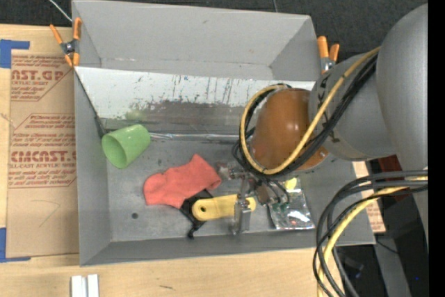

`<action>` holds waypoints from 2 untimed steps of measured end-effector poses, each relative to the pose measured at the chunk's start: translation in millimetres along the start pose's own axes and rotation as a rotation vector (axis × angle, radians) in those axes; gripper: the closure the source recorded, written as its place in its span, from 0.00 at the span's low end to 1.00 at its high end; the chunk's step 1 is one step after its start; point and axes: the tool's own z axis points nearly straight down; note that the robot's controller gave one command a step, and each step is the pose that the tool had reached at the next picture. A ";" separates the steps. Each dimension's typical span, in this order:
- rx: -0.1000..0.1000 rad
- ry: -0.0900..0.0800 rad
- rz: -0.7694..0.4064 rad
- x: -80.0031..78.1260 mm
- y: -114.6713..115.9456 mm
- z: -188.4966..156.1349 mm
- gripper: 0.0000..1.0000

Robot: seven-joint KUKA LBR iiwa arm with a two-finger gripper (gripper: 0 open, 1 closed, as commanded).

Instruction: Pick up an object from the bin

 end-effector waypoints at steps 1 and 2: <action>0.000 0.002 0.045 -5.4 4.9 -0.1 0.00; 0.000 -0.003 -0.152 -18.0 24.4 -0.6 1.00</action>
Offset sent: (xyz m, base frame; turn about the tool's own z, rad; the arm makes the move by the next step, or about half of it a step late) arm 0.0137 0.0262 0.0005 -0.1530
